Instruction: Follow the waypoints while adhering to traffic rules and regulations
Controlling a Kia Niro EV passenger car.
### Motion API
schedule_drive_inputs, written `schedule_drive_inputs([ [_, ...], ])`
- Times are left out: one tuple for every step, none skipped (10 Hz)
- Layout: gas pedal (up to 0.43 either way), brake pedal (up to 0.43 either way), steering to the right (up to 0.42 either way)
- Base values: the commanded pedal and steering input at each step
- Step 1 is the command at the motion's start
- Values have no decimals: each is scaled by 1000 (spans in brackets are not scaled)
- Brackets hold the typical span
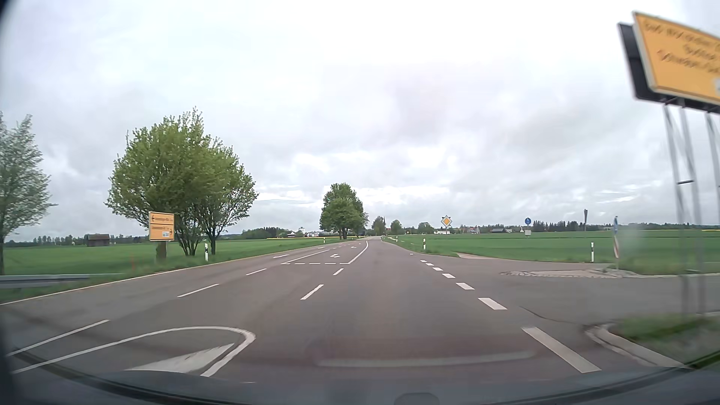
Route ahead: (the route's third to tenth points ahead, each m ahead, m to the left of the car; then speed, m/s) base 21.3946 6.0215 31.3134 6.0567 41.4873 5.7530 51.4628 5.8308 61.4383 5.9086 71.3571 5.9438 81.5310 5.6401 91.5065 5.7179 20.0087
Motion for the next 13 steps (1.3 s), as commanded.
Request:
schedule_drive_inputs([
  [220, 0, -4],
  [209, 0, -4],
  [209, 0, -4],
  [209, 0, -4],
  [209, 0, -4],
  [209, 0, -5],
  [209, 0, -4],
  [209, 0, -5],
  [209, 0, -5],
  [209, 0, -3],
  [209, 0, -3],
  [209, 0, -3],
  [209, 0, -3],
])
